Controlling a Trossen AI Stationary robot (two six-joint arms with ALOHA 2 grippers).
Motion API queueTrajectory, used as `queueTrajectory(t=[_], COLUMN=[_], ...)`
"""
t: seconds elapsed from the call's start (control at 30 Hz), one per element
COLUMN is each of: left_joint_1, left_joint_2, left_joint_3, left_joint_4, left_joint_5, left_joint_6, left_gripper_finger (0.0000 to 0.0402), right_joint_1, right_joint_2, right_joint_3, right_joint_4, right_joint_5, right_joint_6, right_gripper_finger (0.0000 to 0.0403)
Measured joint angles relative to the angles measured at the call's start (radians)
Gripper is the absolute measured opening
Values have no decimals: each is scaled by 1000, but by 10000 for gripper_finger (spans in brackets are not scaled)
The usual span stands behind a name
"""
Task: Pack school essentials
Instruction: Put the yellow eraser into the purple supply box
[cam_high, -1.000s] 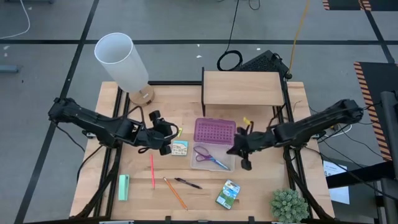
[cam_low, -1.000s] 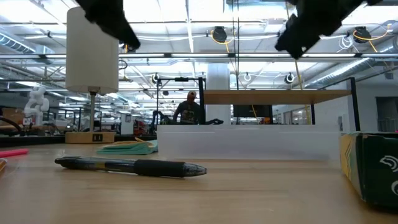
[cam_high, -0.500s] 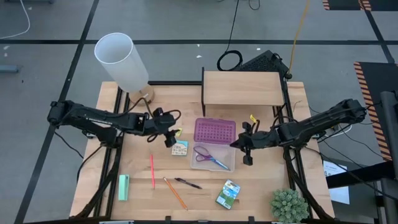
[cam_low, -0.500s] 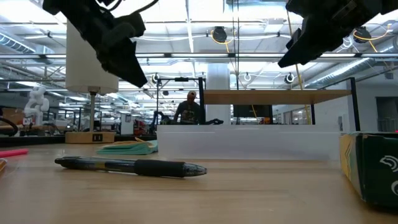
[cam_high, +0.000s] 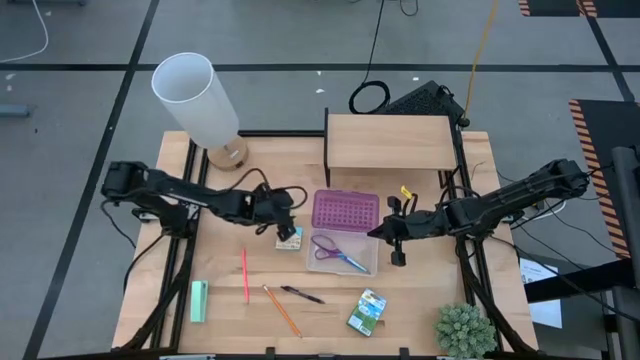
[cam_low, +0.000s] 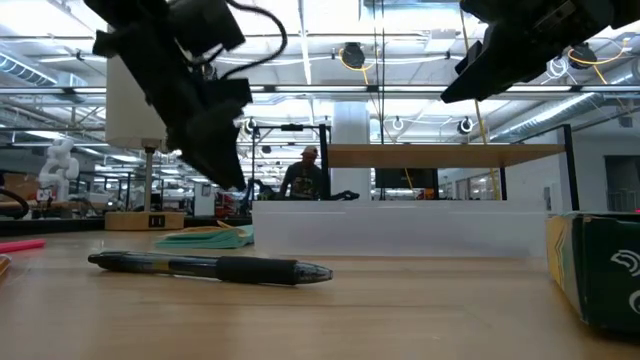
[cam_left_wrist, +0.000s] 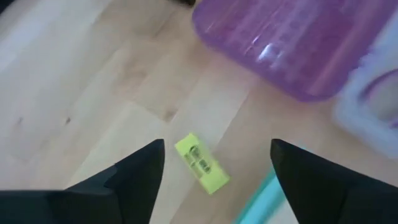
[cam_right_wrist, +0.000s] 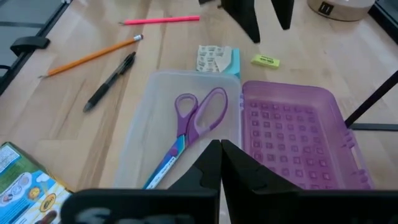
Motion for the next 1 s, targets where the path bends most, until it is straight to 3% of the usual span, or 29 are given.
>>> queueTrajectory(t=[0.2,0.47,1.0], left_joint_1=[18,48,43], left_joint_2=[85,136,271], left_joint_3=[0,1,109], left_joint_4=[20,29,-70], left_joint_5=[-66,-9,47], left_joint_6=[-166,-372,-374], left_gripper_finger=[322,324,321], right_joint_1=[0,0,0], right_joint_2=[0,0,0], right_joint_3=[0,0,0], right_joint_4=[-1,-1,0], right_joint_5=[-1,-1,0], right_joint_6=[1,2,2], right_gripper_finger=[0,0,0])
